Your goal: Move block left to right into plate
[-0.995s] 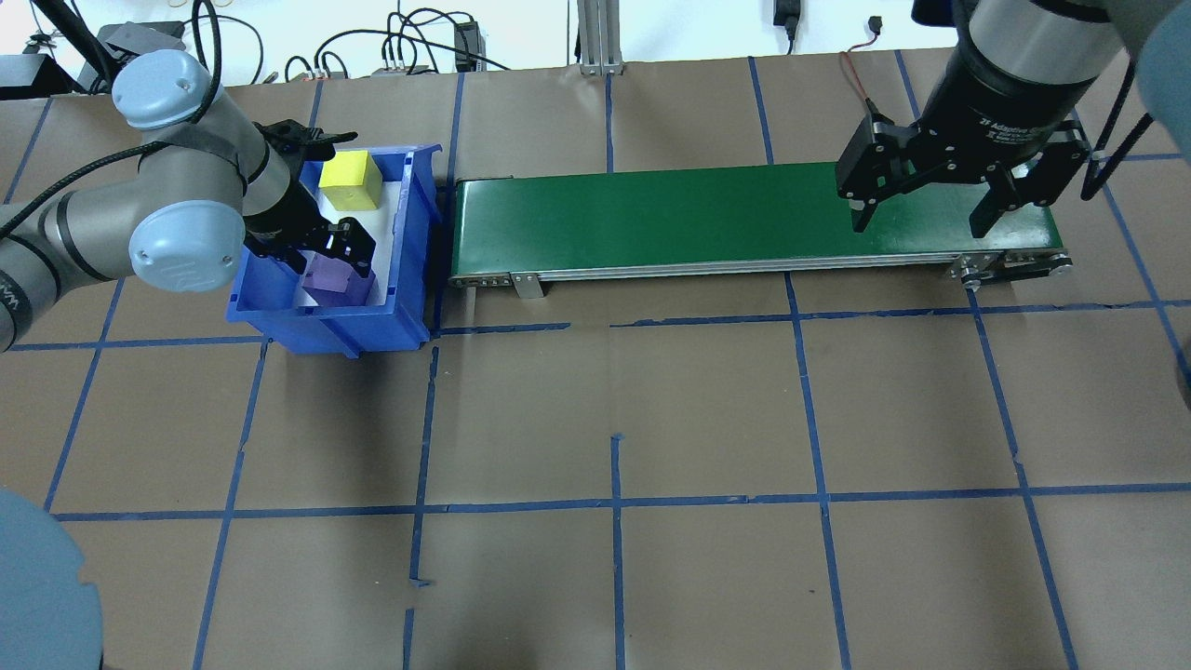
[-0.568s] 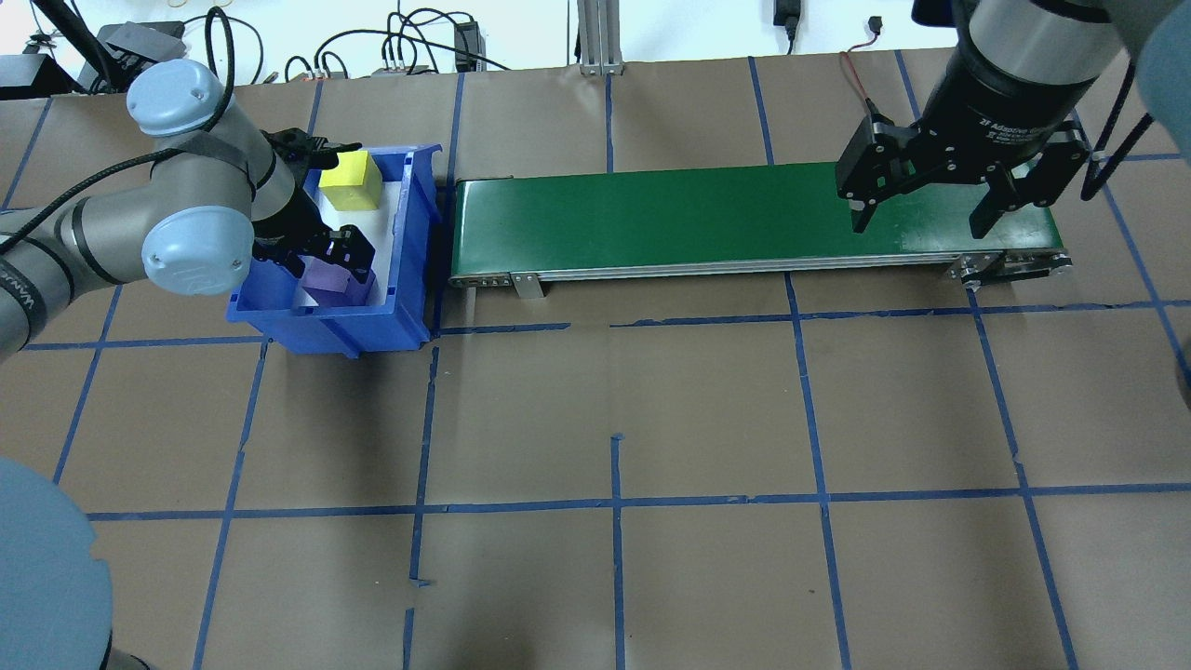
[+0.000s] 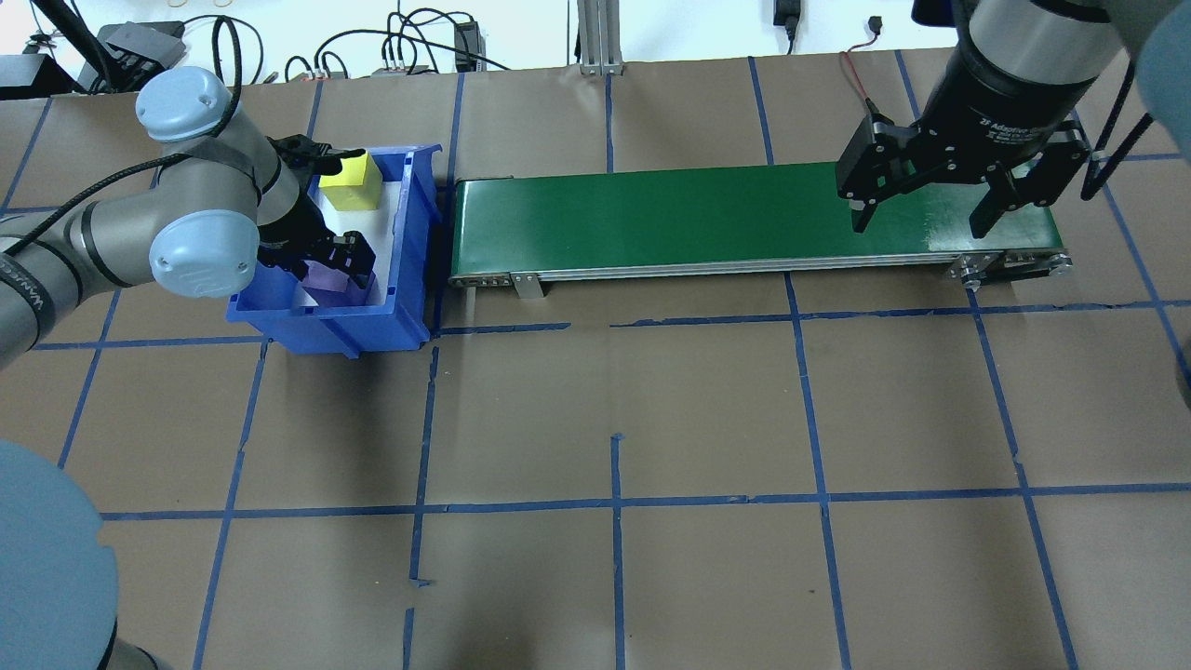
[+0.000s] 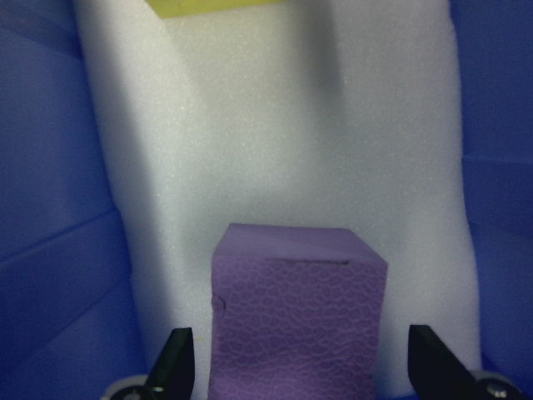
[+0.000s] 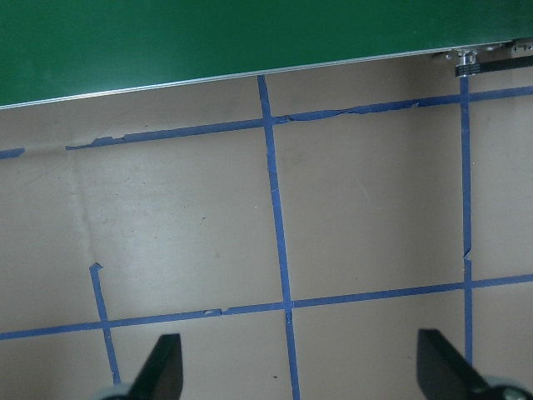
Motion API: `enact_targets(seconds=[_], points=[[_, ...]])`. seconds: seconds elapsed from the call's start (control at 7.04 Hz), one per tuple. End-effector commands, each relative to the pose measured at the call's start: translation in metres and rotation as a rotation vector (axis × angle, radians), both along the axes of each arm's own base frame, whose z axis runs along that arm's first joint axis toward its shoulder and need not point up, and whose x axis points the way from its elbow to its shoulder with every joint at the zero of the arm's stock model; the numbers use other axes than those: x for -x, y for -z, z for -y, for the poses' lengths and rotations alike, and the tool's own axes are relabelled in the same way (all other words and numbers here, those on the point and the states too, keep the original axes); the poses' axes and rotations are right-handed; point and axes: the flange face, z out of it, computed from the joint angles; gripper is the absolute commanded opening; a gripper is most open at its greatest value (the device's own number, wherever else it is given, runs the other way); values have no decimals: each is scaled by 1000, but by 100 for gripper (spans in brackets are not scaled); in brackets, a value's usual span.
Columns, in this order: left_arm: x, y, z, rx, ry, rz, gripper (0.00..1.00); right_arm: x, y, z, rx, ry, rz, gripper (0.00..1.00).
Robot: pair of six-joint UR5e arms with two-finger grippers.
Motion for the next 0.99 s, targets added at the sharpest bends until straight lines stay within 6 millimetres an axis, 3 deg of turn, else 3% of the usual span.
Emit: enact_targets(seconds=[0.0, 0.14, 0.28, 0.43, 0.57, 0.71, 0.85], points=[[2, -29, 6, 63, -7, 10, 62, 0, 0, 0, 1, 0, 0, 100], [9, -81, 9, 156, 5, 26, 62, 0, 0, 0, 1, 0, 0, 100], [29, -148, 1, 255, 35, 41, 62, 0, 0, 0, 0, 0, 0, 100], [58, -202, -13, 336, 59, 34, 62, 0, 0, 0, 1, 0, 0, 100], [96, -229, -17, 390, 36, -28, 62, 0, 0, 0, 1, 0, 0, 100], [128, -230, -20, 392, 6, -71, 62, 0, 0, 0, 1, 0, 0, 100], [151, -203, -12, 353, -18, -88, 62, 1, 0, 0, 1, 2, 0, 100]])
